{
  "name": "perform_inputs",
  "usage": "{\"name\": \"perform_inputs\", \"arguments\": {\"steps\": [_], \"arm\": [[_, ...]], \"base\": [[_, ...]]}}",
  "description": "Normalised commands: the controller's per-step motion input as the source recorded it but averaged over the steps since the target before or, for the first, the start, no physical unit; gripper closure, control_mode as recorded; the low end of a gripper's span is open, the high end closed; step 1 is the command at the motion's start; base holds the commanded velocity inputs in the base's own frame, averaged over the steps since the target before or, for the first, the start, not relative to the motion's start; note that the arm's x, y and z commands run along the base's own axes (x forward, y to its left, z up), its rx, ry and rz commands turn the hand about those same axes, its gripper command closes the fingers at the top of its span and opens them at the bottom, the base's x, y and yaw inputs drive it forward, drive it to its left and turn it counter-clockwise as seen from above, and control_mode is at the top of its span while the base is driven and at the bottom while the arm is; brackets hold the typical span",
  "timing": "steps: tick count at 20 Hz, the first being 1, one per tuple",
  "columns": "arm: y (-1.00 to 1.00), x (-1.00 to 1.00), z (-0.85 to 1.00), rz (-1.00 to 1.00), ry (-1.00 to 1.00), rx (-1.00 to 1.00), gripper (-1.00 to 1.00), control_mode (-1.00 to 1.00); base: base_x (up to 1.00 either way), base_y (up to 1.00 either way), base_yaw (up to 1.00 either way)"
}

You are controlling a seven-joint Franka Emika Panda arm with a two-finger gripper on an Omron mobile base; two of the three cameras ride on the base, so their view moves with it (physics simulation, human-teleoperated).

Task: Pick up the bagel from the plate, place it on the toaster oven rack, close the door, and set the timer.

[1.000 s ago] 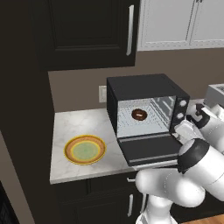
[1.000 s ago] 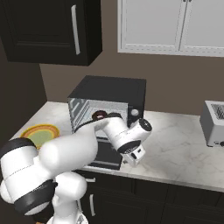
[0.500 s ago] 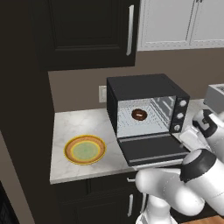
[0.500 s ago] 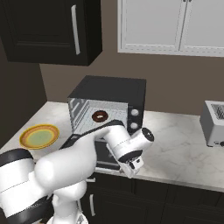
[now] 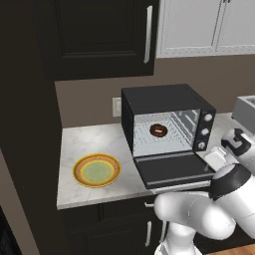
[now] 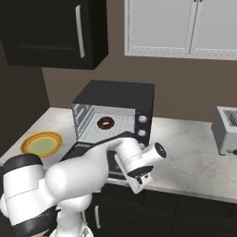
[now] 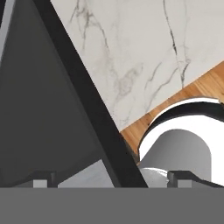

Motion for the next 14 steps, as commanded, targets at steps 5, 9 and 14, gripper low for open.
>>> {"name": "perform_inputs", "arguments": {"steps": [5,9,14], "arm": [[0.01,-0.01,-0.11,-0.04,0.0,0.07,-1.0,-1.0],[0.04,0.0,-0.09,-0.07,-0.01,0.03,-1.0,-1.0],[0.13,0.01,-0.04,-0.08,-0.01,0.02,-1.0,-1.0]], "base": [[0.0,0.0,0.0],[0.0,0.0,0.0],[0.0,0.0,0.0]]}}
